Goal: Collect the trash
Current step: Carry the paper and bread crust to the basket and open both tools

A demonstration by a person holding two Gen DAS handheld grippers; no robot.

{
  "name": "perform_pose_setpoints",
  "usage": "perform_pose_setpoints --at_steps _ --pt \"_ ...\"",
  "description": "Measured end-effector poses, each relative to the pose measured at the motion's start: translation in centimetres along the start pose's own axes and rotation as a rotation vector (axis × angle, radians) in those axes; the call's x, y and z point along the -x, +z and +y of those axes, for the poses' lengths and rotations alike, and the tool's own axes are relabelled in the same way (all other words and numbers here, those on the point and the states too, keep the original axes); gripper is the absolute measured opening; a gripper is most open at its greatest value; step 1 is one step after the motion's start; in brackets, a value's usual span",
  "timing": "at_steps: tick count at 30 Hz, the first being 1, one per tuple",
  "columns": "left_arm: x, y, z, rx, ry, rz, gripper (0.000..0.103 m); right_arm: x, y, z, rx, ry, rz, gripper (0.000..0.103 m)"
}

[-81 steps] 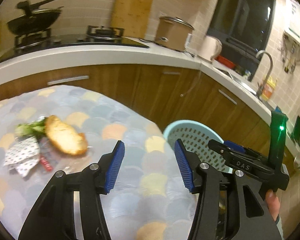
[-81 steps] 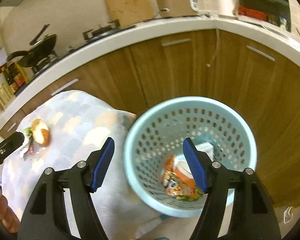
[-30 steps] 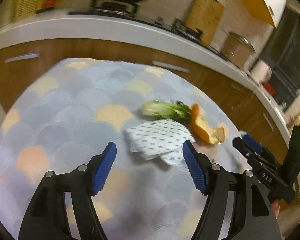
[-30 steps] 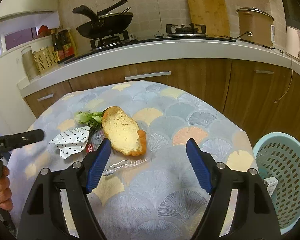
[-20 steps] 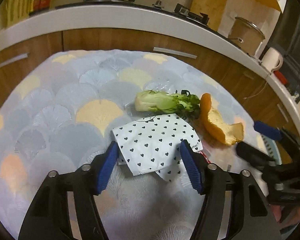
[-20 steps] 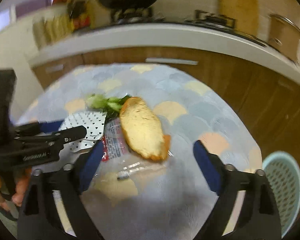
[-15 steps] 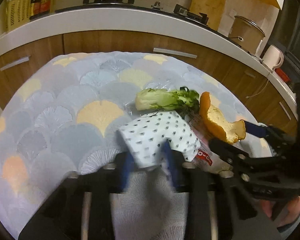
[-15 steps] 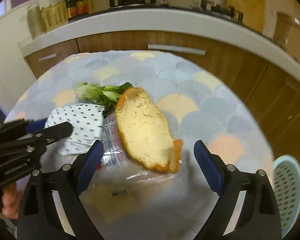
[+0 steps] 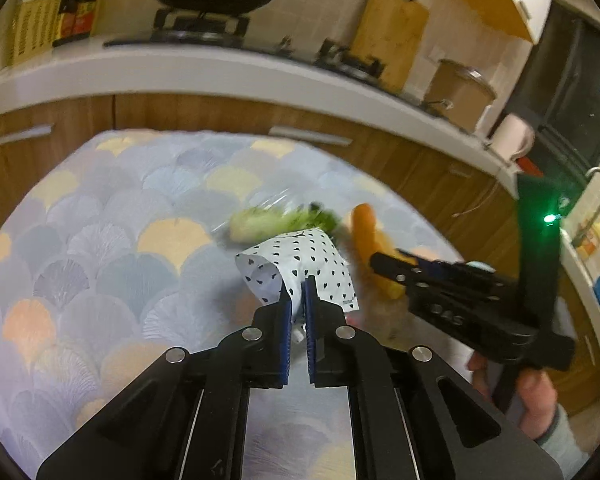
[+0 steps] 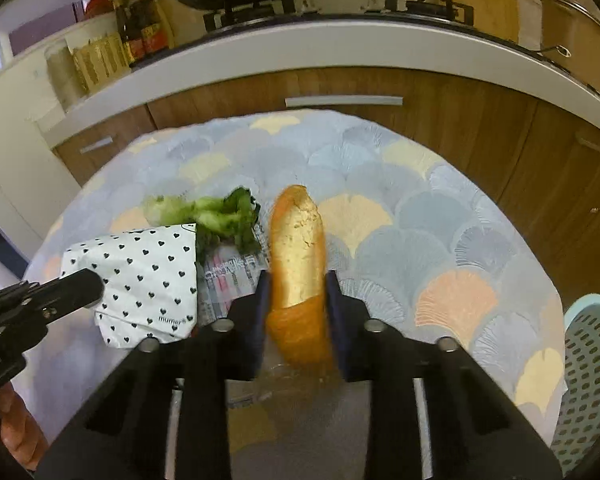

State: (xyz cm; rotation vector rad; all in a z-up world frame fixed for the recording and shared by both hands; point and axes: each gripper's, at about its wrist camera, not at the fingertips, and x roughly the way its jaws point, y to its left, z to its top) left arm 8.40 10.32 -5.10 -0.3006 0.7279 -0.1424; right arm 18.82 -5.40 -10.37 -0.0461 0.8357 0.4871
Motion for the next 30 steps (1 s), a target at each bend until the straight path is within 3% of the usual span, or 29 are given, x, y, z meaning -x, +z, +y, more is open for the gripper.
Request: perform_pose_setpoints --at_steps 2,9,11,14,18,22,25,27,30 --pt "1.3 0.4 -0.6 0.012 -0.066 -0.048 0.004 1.6 0.0 -0.5 -0.010 -0.007 -0.039 0.021" --pt "2.0 1.8 -4.8 -0.036 -0.115 -0.087 0.004 7.1 0.0 -3.7 -0.048 -0.027 -0.133 0.021" --pt "1.8 2.0 -6.3 -0.057 -0.122 -0.084 0.004 7.6 -0.2 -5.1 -0.075 0.010 -0.119 0.021" --pt "1.7 2.1 -7.6 -0.068 -0.128 -0.085 0.004 6.9 -1.1 -6.4 -0.081 0.116 -0.032 0.021" --pt "1.7 2.3 -8.2 -0.065 -0.123 -0.092 0.004 7.6 -3.6 -7.1 -0.095 0.114 -0.026 0.021" --pt "1.3 2.3 -9.0 -0.074 -0.120 -0.088 0.004 9.8 -6.0 -7.5 -0.067 0.092 -0.077 0.021" --pt "1.1 2.2 -10.3 -0.094 -0.131 -0.084 0.004 11.2 -6.6 -8.9 -0.103 0.152 -0.107 0.021" --pt "1.0 2.0 -11.3 -0.102 -0.142 -0.082 0.004 10.8 -6.8 -10.5 -0.157 0.207 -0.075 0.024" --pt "0.9 1.8 -12.2 -0.112 -0.147 -0.079 0.004 10.0 -8.2 -10.9 -0.138 0.141 -0.035 0.024"
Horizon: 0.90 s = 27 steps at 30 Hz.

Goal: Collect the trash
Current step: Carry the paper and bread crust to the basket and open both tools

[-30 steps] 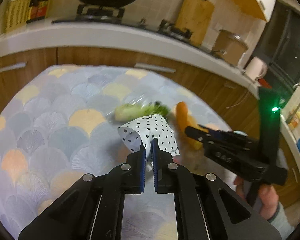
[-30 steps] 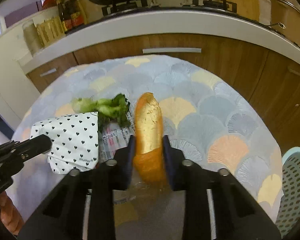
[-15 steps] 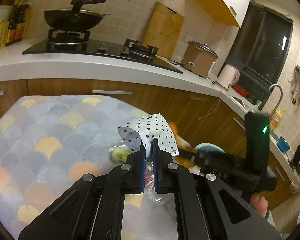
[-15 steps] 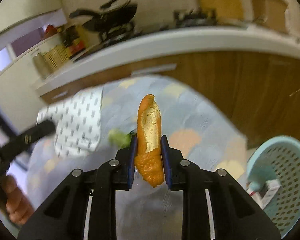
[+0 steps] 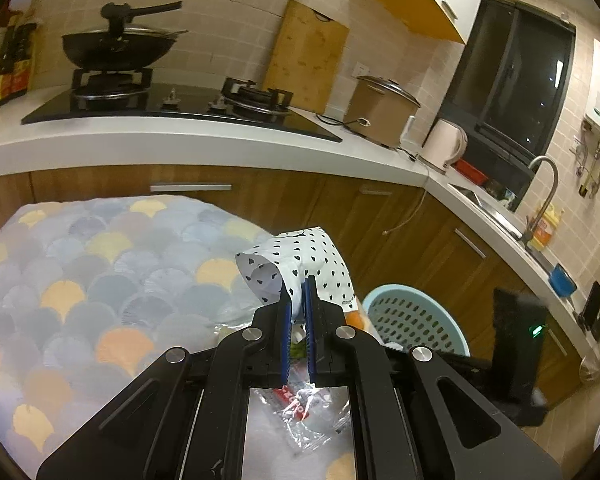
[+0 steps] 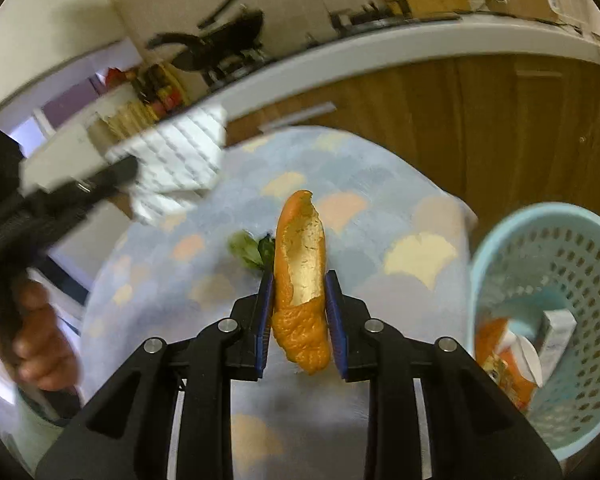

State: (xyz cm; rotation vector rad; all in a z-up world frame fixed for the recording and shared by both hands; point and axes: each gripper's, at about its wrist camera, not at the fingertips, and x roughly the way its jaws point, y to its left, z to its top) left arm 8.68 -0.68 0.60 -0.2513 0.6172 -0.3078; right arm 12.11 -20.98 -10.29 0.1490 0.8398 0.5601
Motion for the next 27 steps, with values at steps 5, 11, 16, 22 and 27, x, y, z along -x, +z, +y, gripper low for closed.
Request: perform_pose_setpoints --at_steps 5,11,16,22,27 --pt "-0.4 -0.3 -0.3 0.013 -0.006 0.005 0.004 -0.9 -2.2 -0.1 0.061 -0.004 0.076 0.034" --pt "-0.8 -0.4 -0.8 0.003 -0.012 0.012 0.004 1.3 -1.9 0.7 0.134 -0.090 0.008 0.072" --pt "-1.1 -0.3 -1.0 -0.005 -0.018 0.014 0.004 -0.3 -1.8 2.2 0.189 -0.111 0.046 0.073" --pt "-1.1 -0.4 -1.2 -0.005 -0.019 0.015 0.004 -1.6 -1.5 1.4 0.161 -0.116 0.079 0.034" --pt "-1.3 -0.4 -1.4 -0.007 -0.023 0.013 0.004 0.7 -0.9 0.2 0.107 -0.053 0.021 0.019"
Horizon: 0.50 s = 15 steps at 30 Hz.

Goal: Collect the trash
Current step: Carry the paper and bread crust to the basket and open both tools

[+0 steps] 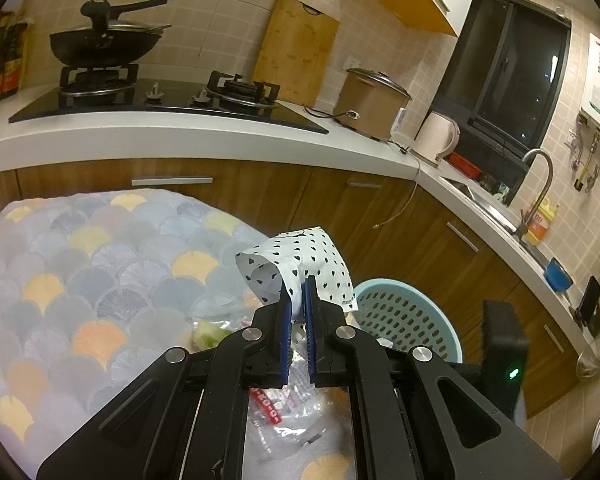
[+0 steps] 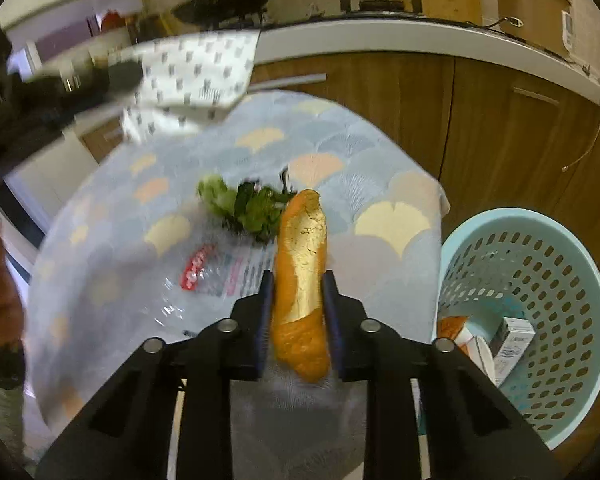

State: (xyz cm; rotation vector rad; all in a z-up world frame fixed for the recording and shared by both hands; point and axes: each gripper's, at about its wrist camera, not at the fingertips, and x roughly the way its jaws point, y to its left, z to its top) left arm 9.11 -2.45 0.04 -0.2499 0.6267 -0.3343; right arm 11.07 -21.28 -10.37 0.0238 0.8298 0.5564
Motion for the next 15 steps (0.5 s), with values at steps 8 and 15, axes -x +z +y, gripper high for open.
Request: perform_pose_setpoints --at_steps 8,15 --pt "-1.4 0.1 -1.5 -0.022 -0.034 0.019 0.004 5.1 1.3 -3.5 -0.118 0.047 -0.124 0.018" --pt "-5.7 -0.7 -5.5 -0.071 -0.114 0.090 0.004 7.2 0.5 -8.8 -0.196 -0.233 -0.139 0.018"
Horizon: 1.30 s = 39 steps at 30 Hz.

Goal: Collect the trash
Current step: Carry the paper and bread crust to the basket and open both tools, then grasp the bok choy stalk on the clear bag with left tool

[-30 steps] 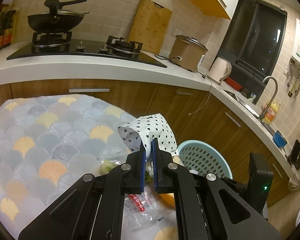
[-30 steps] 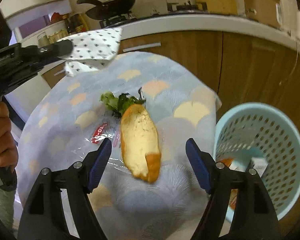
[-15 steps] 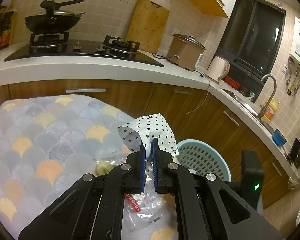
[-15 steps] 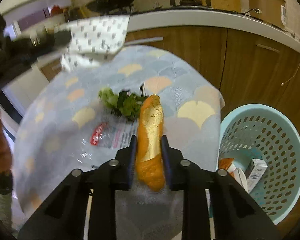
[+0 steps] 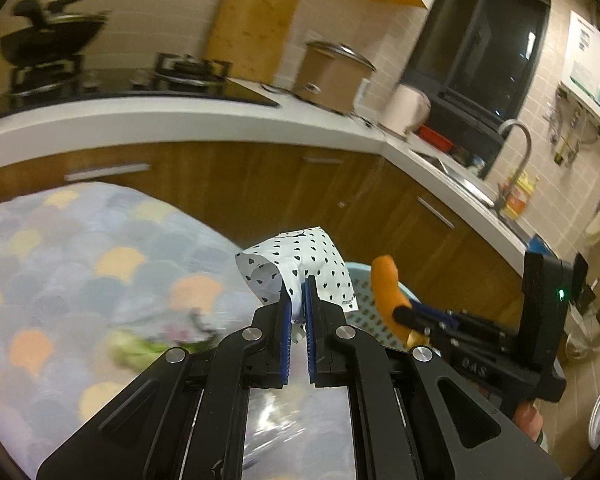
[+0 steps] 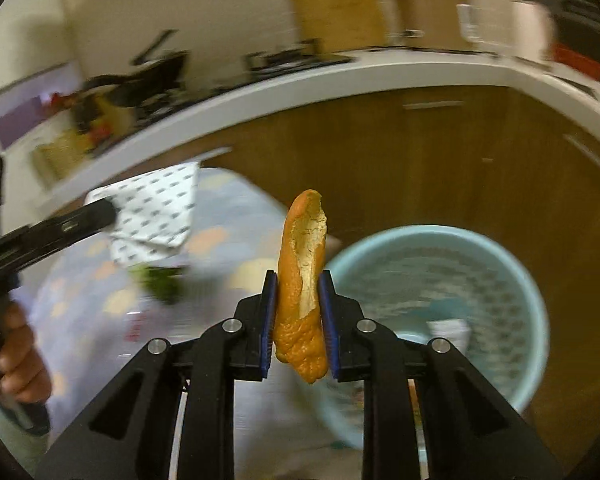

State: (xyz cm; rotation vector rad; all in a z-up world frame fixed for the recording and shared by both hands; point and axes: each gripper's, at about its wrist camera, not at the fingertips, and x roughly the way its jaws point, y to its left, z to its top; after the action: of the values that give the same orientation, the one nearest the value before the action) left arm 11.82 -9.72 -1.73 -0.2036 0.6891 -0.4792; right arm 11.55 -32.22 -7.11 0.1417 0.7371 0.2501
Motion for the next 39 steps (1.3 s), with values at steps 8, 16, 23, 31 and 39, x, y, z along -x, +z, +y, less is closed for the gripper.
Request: perform_pose_setpoints --at_steps 8,16,23,31,39 --pt "-6.0 -0.4 -4.1 -0.071 -0.070 0.104 0.011 0.0 0.2 -4.5 -0.087 -0.110 0.012 0.022" --pt "-8.7 -1.7 -4.1 -0.096 -0.040 0.192 0.034 -0.8 -0.6 -5.6 -0.141 -0.140 0.041 0.058" --pt "-3.4 -0.9 -0.1 -0.081 0.033 0.094 0.036 -0.1 -0.1 -2.6 -0.097 -0.076 -0.003 0.059" --pt "0.9 -0.9 6.7 0.003 0.104 0.058 0.036 -1.1 -0.3 6.1 0.074 0.043 -0.008 0.058" --pt "-2.7 -3.2 8.3 -0.052 0.145 0.166 0.036 -3.1 -1.5 9.2 0.104 0.087 0.063 0.058"
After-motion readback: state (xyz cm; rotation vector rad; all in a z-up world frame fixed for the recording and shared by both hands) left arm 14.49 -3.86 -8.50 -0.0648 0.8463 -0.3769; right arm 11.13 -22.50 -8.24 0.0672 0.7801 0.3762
